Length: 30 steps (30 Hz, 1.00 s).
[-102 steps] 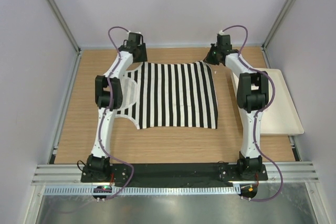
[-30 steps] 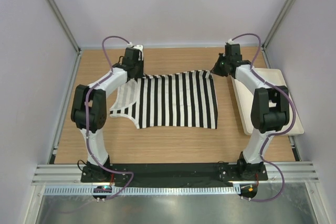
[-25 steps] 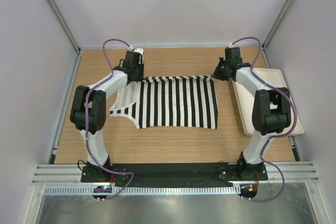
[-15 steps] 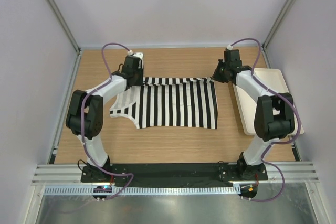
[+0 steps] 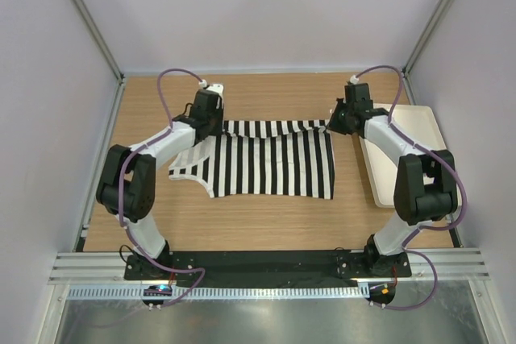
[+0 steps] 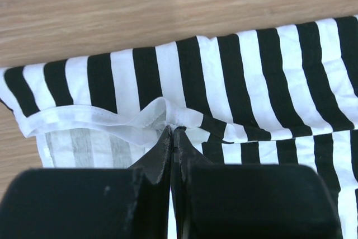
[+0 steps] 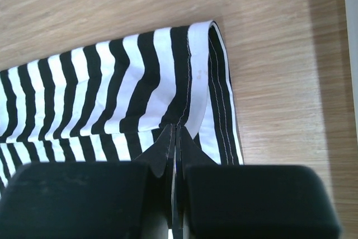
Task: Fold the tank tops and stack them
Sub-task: Fold the tank top
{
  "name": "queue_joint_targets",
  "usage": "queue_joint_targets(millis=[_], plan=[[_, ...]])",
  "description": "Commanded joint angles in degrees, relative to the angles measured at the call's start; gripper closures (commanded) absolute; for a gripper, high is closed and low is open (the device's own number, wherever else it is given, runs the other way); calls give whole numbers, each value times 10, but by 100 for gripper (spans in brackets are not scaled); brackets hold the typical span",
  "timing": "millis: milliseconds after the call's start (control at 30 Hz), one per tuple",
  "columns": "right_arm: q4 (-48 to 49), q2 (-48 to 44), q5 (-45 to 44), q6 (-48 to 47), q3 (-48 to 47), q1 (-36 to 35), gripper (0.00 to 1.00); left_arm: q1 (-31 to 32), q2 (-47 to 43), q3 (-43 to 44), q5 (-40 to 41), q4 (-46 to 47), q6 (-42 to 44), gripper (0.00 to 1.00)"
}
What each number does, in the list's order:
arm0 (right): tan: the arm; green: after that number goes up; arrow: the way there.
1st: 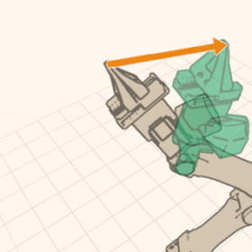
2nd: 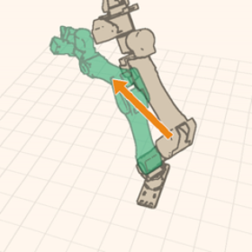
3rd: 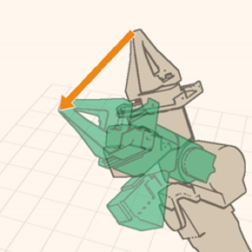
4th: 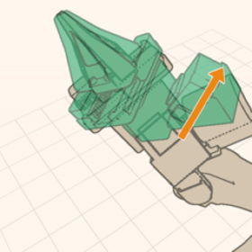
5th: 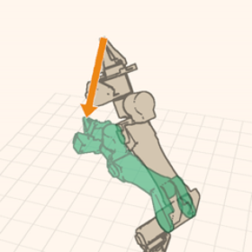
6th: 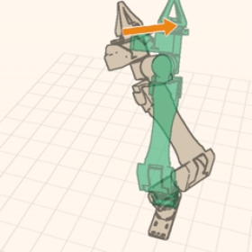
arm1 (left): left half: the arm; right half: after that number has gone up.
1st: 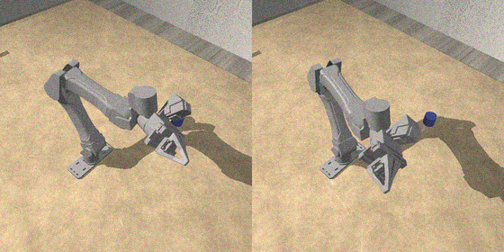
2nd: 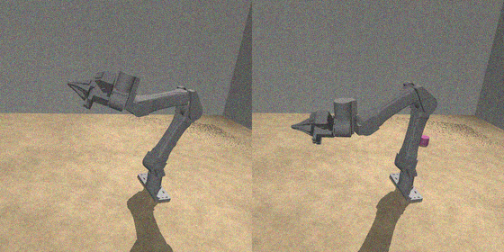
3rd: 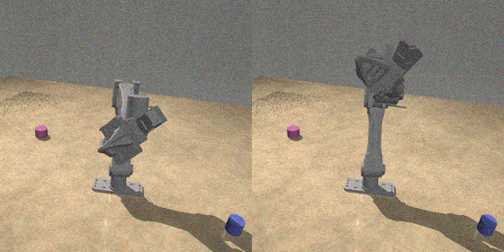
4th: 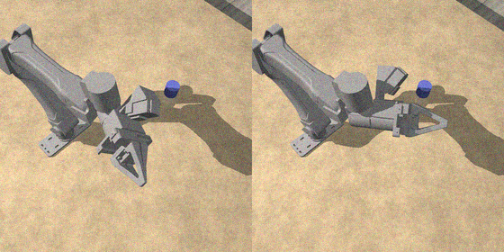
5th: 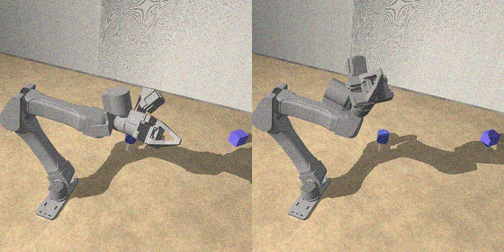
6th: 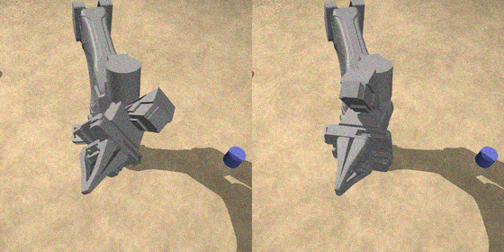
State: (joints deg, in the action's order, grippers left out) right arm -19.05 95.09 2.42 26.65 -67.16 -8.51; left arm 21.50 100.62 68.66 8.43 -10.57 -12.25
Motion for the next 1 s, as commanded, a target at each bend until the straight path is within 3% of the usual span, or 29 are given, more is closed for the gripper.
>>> queue_joint_targets(millis=[0,333,433,467,600,667,967], plan=[[16,-26,-14,-5,21,-2,98,11,-15,-6,15,3,-16,100],[33,-34,-22,0,83,-8,91,28,8,-34,34,-44,-46,94],[37,-48,-49,6,100,-8,83,43,0,-51,62,-48,-65,81],[38,-55,-62,11,110,-9,72,51,-2,-64,63,-47,-77,71],[56,-91,-78,17,132,-8,52,71,-25,-92,112,-34,-97,57],[60,-106,-80,17,135,-9,47,71,-39,-94,122,-31,-108,54],[43,-40,-69,15,58,-8,47,63,-97,-93,160,-15,-153,55]])
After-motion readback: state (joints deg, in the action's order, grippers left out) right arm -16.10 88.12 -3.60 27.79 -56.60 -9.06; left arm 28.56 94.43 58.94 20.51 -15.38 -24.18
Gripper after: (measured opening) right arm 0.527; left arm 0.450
